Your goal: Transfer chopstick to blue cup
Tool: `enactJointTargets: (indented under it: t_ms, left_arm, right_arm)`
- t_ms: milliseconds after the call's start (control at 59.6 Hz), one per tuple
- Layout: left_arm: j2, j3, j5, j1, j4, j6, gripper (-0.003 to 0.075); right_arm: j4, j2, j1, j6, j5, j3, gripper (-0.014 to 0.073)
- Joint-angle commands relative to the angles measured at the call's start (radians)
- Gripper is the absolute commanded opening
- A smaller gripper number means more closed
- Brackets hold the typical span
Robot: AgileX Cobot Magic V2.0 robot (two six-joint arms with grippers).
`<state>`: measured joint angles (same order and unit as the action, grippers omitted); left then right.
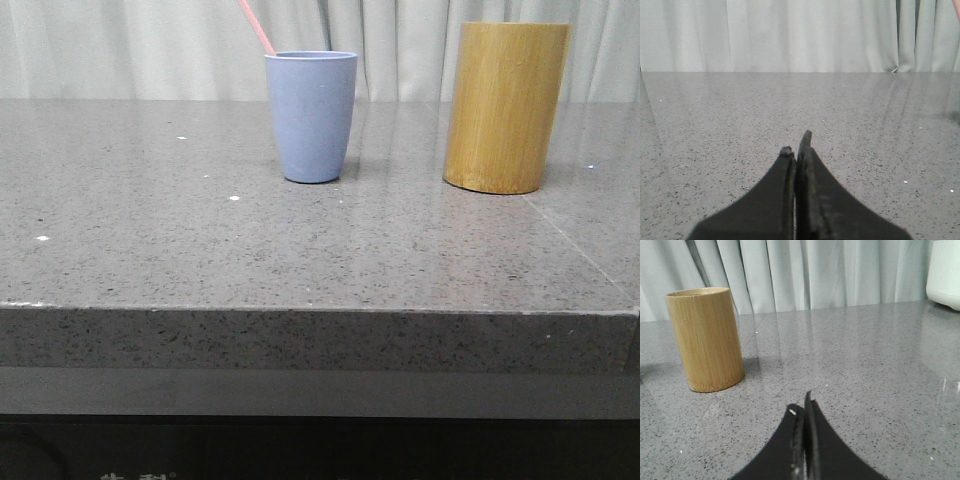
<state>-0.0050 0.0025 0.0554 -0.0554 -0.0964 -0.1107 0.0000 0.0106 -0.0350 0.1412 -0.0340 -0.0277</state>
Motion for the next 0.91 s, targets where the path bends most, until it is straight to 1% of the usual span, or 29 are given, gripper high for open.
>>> enactJointTargets:
  t_ms: [0, 218, 889]
  left_arm:
    - [-0.022, 0.008, -0.081, 0.001, -0.009, 0.002, -0.0019]
    - [-0.022, 0.008, -0.081, 0.001, -0.009, 0.002, -0.0019]
    - [-0.022, 0.008, -0.081, 0.001, -0.009, 0.002, -0.0019]
  right_arm:
    - [-0.016, 0.022, -0.003, 0.0, 0.088, 0.004, -0.0069]
    - [-0.016, 0.022, 0.04, 0.0, 0.087, 0.004, -0.0069]
    - [-0.016, 0.021, 0.04, 0.0, 0.087, 0.004, -0.0069]
